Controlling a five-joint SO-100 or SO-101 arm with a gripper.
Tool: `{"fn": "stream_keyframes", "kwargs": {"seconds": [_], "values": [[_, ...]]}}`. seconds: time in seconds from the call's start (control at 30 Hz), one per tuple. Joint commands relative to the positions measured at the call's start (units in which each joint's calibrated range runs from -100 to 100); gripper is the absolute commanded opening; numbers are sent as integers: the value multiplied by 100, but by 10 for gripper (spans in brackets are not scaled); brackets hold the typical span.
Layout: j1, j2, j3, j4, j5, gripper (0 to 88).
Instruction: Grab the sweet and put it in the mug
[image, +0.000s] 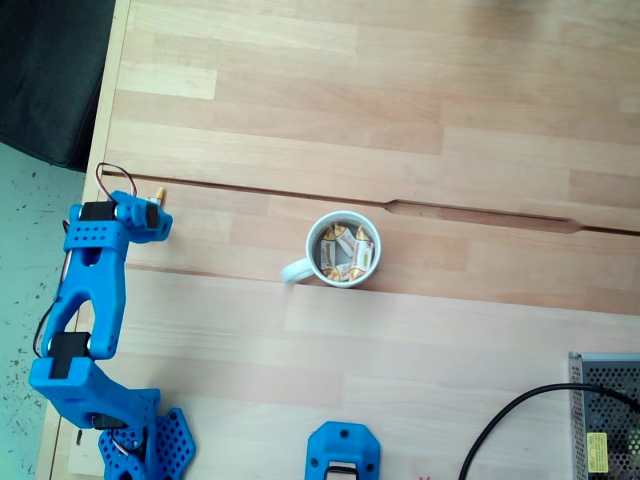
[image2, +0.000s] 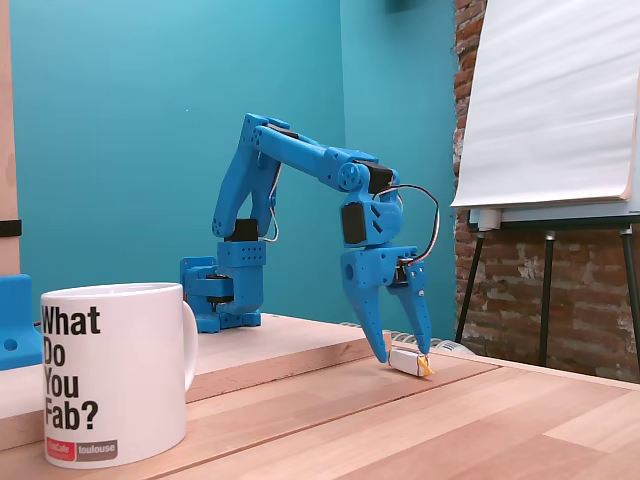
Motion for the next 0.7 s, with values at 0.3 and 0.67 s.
{"fn": "stream_keyframes", "kwargs": {"seconds": [0.3,0.67], "values": [[10,206,-311,-592,24,251],[10,370,-311,-592,0,233]]}}
